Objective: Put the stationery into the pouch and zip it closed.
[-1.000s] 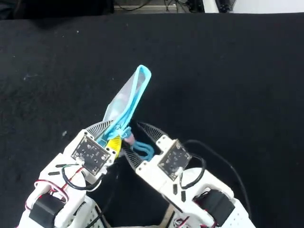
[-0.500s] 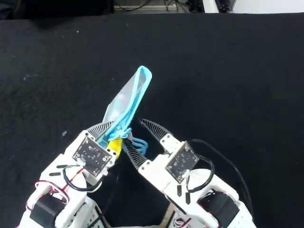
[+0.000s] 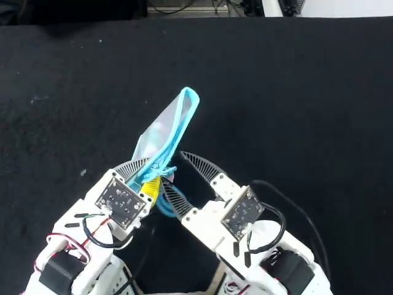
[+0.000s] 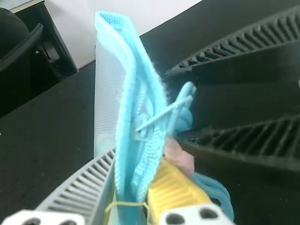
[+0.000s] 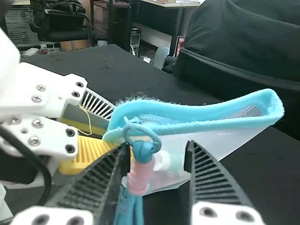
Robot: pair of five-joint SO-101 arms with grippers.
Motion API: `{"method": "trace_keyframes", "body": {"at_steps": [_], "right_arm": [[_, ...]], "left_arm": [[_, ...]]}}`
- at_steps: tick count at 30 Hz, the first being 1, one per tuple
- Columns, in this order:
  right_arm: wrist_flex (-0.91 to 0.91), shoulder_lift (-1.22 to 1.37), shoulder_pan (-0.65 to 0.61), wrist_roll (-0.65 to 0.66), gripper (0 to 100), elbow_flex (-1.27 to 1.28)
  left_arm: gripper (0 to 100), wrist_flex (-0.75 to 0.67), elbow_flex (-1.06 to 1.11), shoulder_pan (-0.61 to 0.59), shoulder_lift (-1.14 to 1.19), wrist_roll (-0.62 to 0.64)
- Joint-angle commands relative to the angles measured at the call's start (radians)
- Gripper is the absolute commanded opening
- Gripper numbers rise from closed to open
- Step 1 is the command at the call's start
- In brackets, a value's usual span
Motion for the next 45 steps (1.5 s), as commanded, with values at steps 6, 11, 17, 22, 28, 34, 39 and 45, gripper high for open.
{"method": "trace_keyframes", "body": {"at_steps": [6,11,17,22,28,34,39,45], "right_arm": [[-0.003,-0.166,0.02,0.0,18.8,-0.07],[-0.055,-0.166,0.02,0.0,18.8,-0.067],[-0.063,-0.165,0.025,0.002,18.8,-0.101],[-0.066,-0.162,0.021,0.002,18.8,-0.061],[-0.118,-0.162,0.02,0.002,18.8,0.027],[-0.178,-0.162,0.02,0.002,18.6,0.09],[-0.178,-0.165,0.026,0.002,3.5,0.087],[-0.169,-0.165,0.074,0.0,1.3,0.033]], "left_arm": [[3,0.014,0.064,0.001,0.012,0.011],[3,0.014,0.064,-0.001,0.012,0.011],[3,0.014,0.064,-0.005,0.012,0.011],[3,0.015,0.064,-0.008,0.012,0.011],[3,0.017,0.064,-0.008,0.012,0.011],[3,0.017,0.064,-0.008,0.012,0.011],[3,0.017,0.064,-0.008,0.012,0.011],[3,0.017,0.064,-0.01,0.012,0.011]]}}
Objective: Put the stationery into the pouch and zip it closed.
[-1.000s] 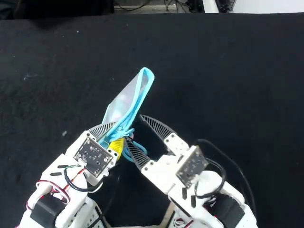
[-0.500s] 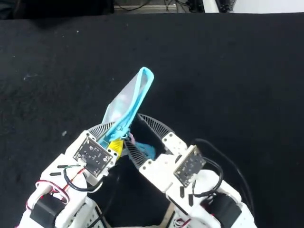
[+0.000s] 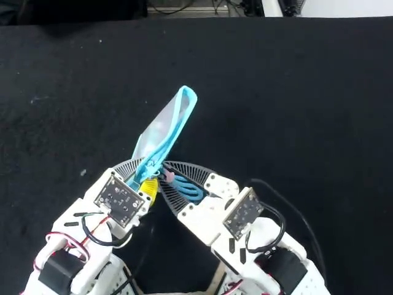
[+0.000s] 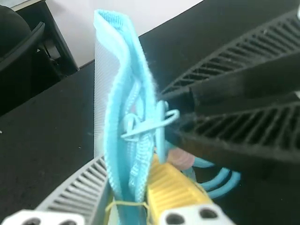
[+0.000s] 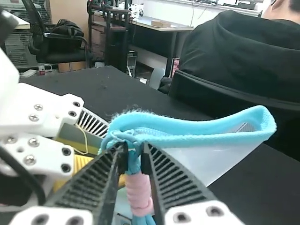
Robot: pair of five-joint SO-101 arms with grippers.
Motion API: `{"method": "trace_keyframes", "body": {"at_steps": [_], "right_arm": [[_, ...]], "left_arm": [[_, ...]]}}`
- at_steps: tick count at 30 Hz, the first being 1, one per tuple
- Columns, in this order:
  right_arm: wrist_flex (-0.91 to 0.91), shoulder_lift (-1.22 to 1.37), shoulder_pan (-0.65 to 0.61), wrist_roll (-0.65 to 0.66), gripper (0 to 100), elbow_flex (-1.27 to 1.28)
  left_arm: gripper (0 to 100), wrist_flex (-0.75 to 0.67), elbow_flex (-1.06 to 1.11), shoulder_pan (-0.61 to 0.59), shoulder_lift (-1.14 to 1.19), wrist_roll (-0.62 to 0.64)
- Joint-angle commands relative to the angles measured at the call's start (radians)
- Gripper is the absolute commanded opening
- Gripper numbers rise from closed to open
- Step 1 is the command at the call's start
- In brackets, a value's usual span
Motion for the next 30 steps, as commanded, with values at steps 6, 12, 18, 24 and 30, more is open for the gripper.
{"method": "trace_keyframes", "body": {"at_steps": [6,12,18,24,30], "right_arm": [[-0.009,-0.162,0.15,-0.005,1.0,-0.039],[-0.009,-0.162,0.153,0.002,1.0,-0.041],[-0.017,-0.162,0.153,0.002,1.0,-0.045],[-0.018,-0.162,0.153,-0.002,1.0,-0.088],[-0.018,-0.157,0.169,0.002,1.1,-0.108]], "left_arm": [[3,0.018,0.064,-0.01,0.012,0.011],[3,0.018,0.064,-0.01,0.012,0.011],[3,0.018,0.064,-0.01,0.012,0.011],[3,0.018,0.064,-0.01,0.012,0.011],[3,0.018,0.064,-0.01,0.012,0.011]]}}
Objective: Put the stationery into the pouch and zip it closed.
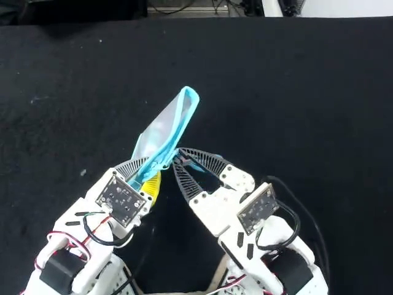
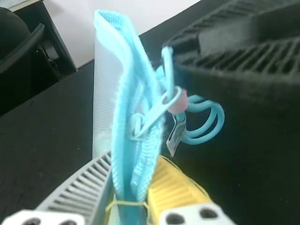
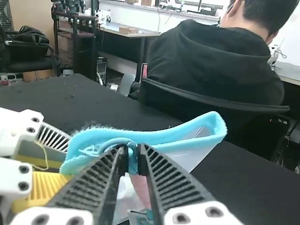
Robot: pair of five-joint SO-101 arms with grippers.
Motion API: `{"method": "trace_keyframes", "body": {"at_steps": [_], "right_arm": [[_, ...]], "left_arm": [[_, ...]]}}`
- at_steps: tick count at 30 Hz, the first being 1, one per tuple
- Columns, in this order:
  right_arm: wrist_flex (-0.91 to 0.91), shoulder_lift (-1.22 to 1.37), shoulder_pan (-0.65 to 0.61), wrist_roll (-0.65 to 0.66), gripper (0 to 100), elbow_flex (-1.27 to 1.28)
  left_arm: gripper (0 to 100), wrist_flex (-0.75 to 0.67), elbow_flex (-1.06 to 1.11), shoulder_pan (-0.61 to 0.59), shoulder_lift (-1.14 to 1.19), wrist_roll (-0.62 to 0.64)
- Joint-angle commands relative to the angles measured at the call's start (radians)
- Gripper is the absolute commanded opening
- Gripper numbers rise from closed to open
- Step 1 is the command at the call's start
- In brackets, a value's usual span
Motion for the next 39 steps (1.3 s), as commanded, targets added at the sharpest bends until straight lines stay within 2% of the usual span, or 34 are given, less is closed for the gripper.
{"method": "trace_keyframes", "body": {"at_steps": [1,13,20,26,32,39], "right_arm": [[-0.02,-0.15,0.043,0.0,1.1,-0.059],[-0.029,-0.068,0.245,-0.008,1.1,-0.091],[-0.101,0.038,0.325,-0.008,1.1,-0.085],[-0.041,0.059,0.321,-0.068,1.8,-0.101],[0.101,0.004,0.195,-0.063,17.2,-0.113],[0.104,-0.048,0.199,-0.064,18.0,0.028]], "left_arm": [[3,0.02,0.064,-0.01,0.012,0.011],[3,0.02,0.064,-0.01,0.012,0.011],[3,0.02,0.064,-0.01,0.012,0.011],[3,0.02,0.064,-0.01,0.012,0.011],[3,0.02,0.064,-0.01,0.012,0.011],[3,0.02,0.064,-0.01,0.012,0.011]]}}
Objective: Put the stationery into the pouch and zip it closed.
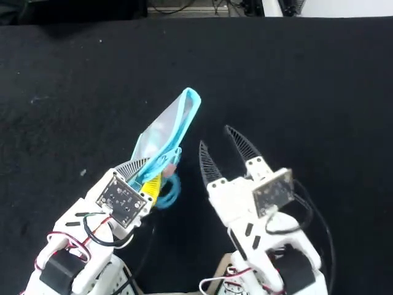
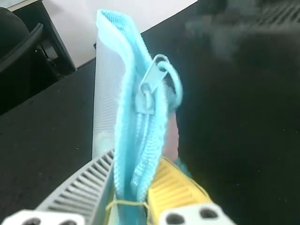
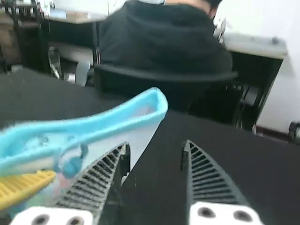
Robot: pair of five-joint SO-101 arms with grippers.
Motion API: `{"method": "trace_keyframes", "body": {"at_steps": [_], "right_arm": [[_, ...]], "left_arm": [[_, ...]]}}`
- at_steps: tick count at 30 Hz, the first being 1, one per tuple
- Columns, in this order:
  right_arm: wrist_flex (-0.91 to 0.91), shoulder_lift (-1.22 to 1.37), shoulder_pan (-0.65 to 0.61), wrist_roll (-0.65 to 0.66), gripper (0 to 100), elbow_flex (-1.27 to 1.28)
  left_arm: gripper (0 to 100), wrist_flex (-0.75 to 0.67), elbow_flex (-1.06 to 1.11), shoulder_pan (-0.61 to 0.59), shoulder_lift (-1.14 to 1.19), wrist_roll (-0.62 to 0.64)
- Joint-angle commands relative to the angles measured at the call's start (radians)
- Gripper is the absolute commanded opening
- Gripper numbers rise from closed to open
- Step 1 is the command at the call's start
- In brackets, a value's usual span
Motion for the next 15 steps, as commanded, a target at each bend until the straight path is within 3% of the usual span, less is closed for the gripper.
{"method": "trace_keyframes", "body": {"at_steps": [1,15], "right_arm": [[0.008,-0.064,-0.002,-0.003,18.0,0.038],[0.029,-0.105,0.003,-0.009,18.0,0.054]], "left_arm": [[3,0.02,0.062,-0.01,0.012,0.012],[3,0.02,0.062,-0.01,0.012,0.012]]}}
